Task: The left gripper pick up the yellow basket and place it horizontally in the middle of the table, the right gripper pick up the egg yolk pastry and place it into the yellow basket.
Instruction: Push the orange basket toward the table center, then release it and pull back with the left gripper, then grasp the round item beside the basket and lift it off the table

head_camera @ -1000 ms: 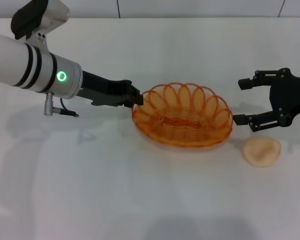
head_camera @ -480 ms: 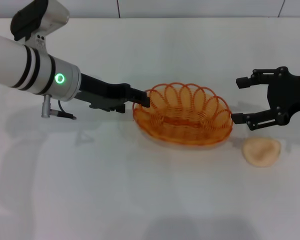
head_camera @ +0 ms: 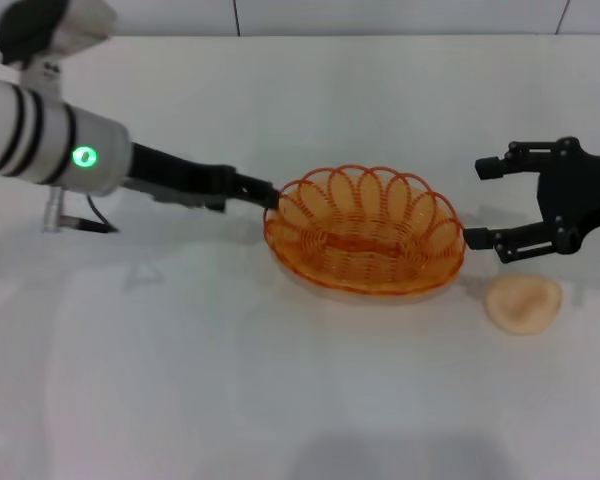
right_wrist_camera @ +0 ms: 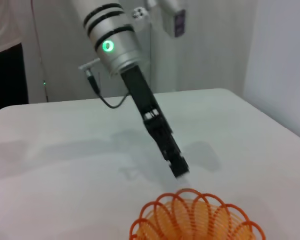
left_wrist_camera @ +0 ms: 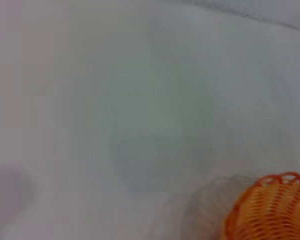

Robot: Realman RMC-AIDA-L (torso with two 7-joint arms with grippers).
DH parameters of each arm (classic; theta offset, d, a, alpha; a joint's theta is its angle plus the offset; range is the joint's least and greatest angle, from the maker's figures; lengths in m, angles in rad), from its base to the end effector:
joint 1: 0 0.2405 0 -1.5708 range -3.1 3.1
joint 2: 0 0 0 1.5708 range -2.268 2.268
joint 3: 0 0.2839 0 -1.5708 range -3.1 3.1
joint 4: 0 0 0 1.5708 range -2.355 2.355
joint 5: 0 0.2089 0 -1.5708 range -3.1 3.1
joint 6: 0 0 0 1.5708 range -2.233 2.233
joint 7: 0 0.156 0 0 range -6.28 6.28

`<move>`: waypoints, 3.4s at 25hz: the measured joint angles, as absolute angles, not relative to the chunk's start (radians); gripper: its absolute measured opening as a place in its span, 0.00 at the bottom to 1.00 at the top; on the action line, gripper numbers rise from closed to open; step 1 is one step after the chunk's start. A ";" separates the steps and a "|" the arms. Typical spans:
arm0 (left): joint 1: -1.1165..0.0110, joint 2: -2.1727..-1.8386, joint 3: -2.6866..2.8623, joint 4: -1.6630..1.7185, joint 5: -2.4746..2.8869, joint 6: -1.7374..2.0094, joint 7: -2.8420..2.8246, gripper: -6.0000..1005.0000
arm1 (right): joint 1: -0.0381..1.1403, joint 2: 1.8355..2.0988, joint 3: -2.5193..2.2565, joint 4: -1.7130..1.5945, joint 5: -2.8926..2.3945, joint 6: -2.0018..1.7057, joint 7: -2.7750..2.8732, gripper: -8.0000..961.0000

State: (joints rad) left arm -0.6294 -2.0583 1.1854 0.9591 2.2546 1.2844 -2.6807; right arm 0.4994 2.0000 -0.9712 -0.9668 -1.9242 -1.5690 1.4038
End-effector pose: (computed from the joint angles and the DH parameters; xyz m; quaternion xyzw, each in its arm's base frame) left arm -0.2338 0.3994 -0.0410 -0.8218 -0.5501 -0.0399 0.1430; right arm 0.2465 0.3616 0.0172 -0.9792 0.0530 0.1457 0.1308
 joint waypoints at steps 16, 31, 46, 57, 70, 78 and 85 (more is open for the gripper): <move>-0.430 -2.046 0.969 0.957 1.919 1.558 -1.708 0.84 | 0.391 2.005 -0.905 -0.968 -1.880 -1.629 1.381 0.89; -0.406 -1.971 0.818 0.761 1.929 1.733 -1.251 0.83 | 0.355 2.000 -0.884 -0.959 -1.892 -1.682 1.341 0.89; -0.433 -1.979 0.823 0.753 1.980 1.719 -1.252 0.83 | 0.462 2.005 -0.938 -1.123 -2.210 -1.652 1.646 0.84; -0.425 -1.981 0.823 0.749 1.987 1.715 -1.247 0.83 | 0.491 2.009 -1.073 -1.086 -2.285 -1.555 1.750 0.78; -0.424 -1.983 0.821 0.749 2.007 1.705 -1.246 0.83 | 0.493 2.012 -1.102 -1.051 -2.273 -1.525 1.744 0.61; -0.423 -1.983 0.818 0.750 2.007 1.705 -1.246 0.83 | 0.494 2.013 -1.104 -1.053 -2.268 -1.525 1.743 0.32; -0.413 -1.983 0.818 0.756 2.006 1.709 -1.244 0.83 | 0.493 2.007 -1.075 -1.096 -2.227 -1.556 1.741 0.26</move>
State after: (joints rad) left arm -0.4130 -1.9834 0.8175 0.7562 2.0064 1.7085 -1.2442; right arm 0.4930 2.0072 -1.0745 -1.0963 -2.2275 -1.5563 1.7413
